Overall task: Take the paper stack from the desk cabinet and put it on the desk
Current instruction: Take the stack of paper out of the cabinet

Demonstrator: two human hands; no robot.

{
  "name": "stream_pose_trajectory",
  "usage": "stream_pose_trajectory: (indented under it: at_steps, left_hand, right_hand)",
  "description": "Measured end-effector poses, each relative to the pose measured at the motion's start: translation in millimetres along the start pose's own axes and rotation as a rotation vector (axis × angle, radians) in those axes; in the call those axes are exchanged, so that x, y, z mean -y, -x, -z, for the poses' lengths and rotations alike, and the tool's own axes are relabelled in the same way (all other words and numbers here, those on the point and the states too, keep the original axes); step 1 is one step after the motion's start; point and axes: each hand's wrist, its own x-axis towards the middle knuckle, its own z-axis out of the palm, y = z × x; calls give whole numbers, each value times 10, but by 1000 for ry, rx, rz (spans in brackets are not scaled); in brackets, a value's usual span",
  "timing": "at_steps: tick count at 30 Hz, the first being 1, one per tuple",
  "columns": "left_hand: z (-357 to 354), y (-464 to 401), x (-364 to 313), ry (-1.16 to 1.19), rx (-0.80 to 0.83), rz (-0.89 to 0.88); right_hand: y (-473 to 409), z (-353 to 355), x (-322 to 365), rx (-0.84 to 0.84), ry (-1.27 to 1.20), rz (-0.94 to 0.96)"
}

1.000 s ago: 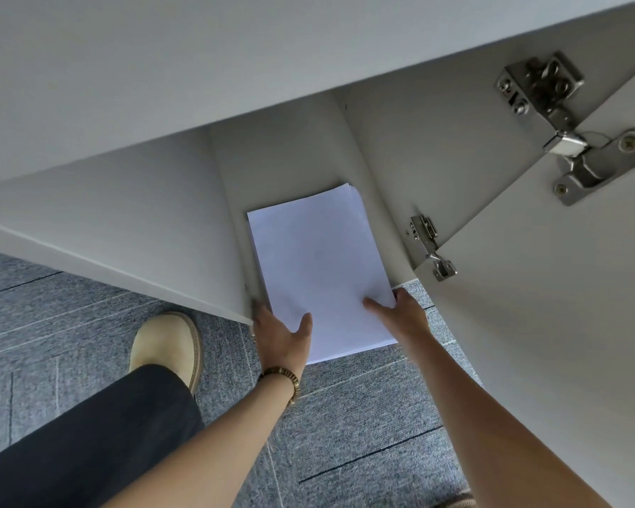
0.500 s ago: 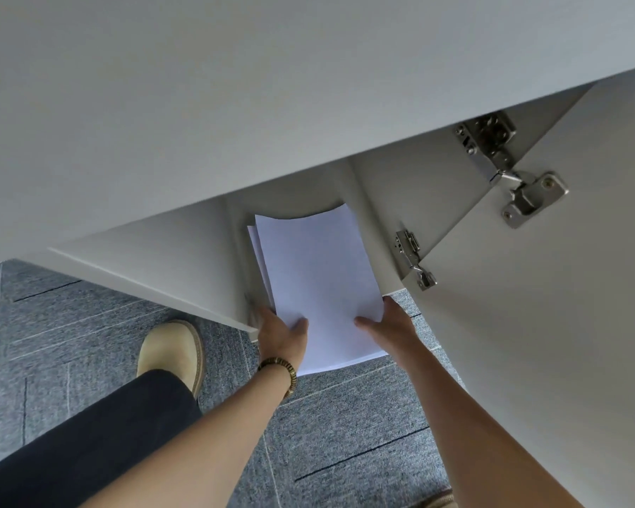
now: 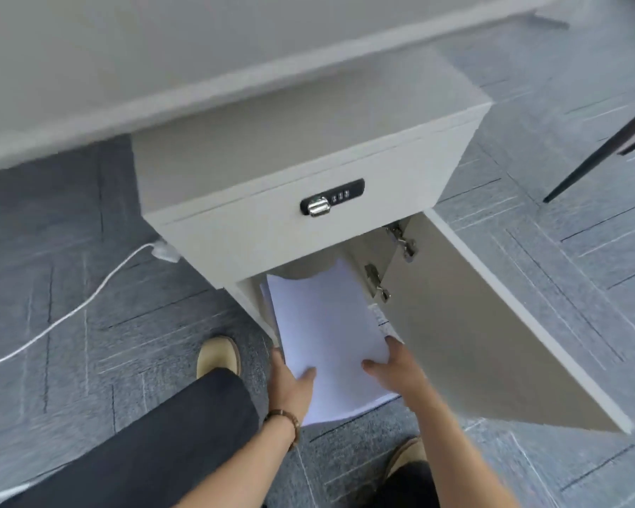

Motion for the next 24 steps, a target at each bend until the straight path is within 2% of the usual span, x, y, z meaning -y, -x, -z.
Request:
stream_pose_trajectory:
  at_steps: [6, 14, 20, 24]
  left_hand:
    - [453, 1167, -323, -49, 85, -81]
    - [907, 2441, -580, -53, 136, -261]
    - [1273, 2993, -637, -51, 159, -446]
    - [1557, 3229, -780, 40, 174, -555]
  right_hand:
    - [1334, 361, 96, -107, -42, -67]
    - [2771, 544, 15, -332, -195, 14]
    - [3859, 557, 221, -438, -263, 82]
    - [4336, 581, 400, -486, -314, 176]
